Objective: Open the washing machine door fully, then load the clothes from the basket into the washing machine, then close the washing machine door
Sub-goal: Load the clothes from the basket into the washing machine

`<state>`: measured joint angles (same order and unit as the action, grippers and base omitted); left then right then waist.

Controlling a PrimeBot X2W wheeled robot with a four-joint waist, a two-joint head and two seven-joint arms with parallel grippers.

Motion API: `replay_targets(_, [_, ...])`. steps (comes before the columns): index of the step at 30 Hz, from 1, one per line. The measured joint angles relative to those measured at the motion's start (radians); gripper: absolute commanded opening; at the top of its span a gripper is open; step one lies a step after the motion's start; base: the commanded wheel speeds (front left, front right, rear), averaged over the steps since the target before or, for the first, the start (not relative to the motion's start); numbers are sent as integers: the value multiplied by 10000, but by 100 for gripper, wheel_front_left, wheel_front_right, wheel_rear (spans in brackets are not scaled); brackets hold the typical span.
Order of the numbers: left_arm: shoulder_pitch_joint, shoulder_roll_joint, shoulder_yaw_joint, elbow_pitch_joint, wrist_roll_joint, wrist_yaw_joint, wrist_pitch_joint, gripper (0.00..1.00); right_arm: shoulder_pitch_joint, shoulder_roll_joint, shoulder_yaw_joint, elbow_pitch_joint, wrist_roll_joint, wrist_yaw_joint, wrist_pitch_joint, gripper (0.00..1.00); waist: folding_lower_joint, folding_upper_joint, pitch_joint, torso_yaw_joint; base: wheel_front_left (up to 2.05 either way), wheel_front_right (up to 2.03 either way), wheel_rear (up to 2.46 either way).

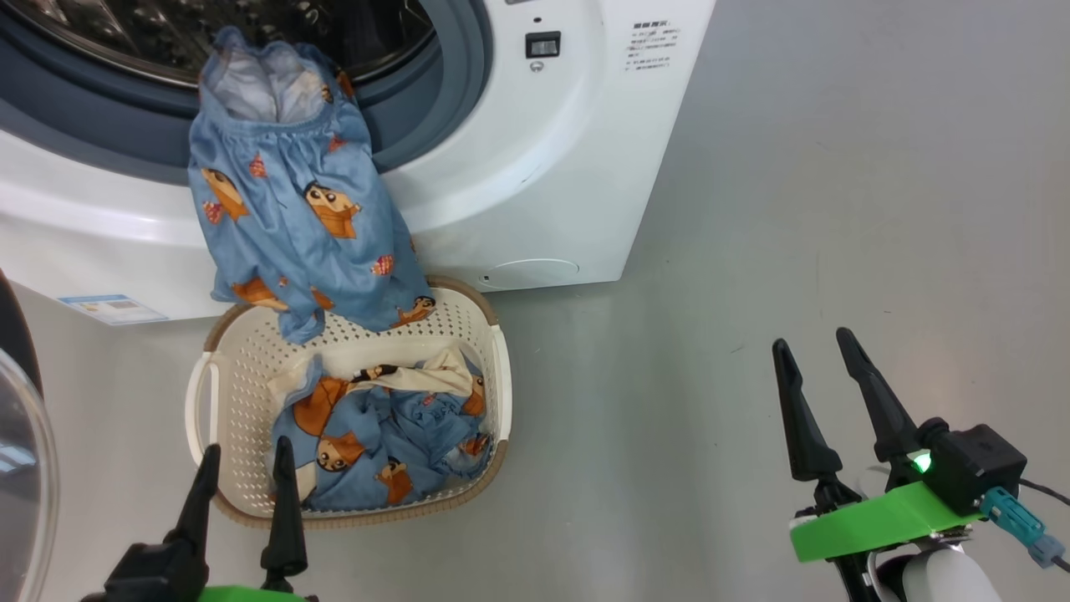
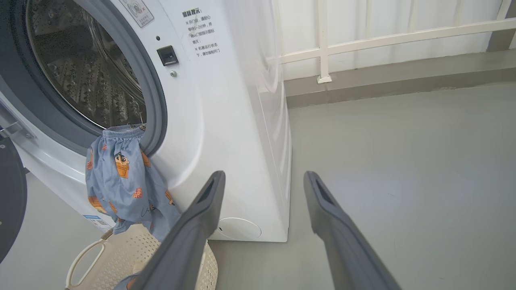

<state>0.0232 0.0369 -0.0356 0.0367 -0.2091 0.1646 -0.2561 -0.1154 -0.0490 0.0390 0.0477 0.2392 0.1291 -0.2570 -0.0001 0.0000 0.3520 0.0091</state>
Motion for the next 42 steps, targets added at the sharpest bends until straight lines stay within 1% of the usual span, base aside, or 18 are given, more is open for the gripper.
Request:
replay_targets(8, [175, 15, -117, -173, -134, 117, 2, 100, 197, 0, -82, -33, 0, 0, 0, 100, 1, 0, 74, 39, 0, 0, 0])
replay_targets(17, [77, 17, -159, -107, -625, 109, 10, 100, 178, 0, -23, -35, 2, 0, 0, 100, 1, 0, 240, -131, 0, 0, 0])
replay_targets(20, [-232, 19, -161, 109, -832, 15, 13, 100, 157, 2, 65, -36, 2, 0, 0, 100, 1, 0, 307, -230, 0, 0, 0])
replay_targets(22, [-530, 23, -157, 368, -986, -61, 19, 100, 110, 2, 100, -42, 6, 0, 0, 100, 1, 0, 370, -311, 0, 0, 0])
replay_targets(25, [-1062, 35, -144, 920, -1285, -324, 21, 100, 84, 4, 102, -59, 8, 0, 0, 100, 1, 0, 502, -430, 0, 0, 0])
replay_targets(30, [-2135, 115, -115, 2065, -1434, -627, 21, 100, 29, 4, 123, -102, 8, 0, 0, 100, 1, 0, 785, -644, 0, 0, 0])
replay_targets(32, [-2571, 140, -50, 2531, -1484, -639, 21, 100, -97, 2, 119, -117, 8, 0, 0, 100, 1, 0, 914, -737, 0, 0, 0])
replay_targets(37, [-3654, 153, 184, 3705, -1801, -832, 19, 100, -151, 4, 119, -209, 10, 0, 0, 100, 2, 0, 1281, -937, 0, 0, 0])
replay_targets(38, [-3654, 153, 184, 3705, -1801, -832, 19, 100, -151, 4, 119, -209, 10, 0, 0, 100, 2, 0, 1281, -937, 0, 0, 0])
replay_targets(42, [-4544, 242, 303, 4604, -1841, -1018, 12, 100, -277, 4, 121, -238, 8, 0, 0, 100, 2, 0, 1601, -1074, 0, 0, 0])
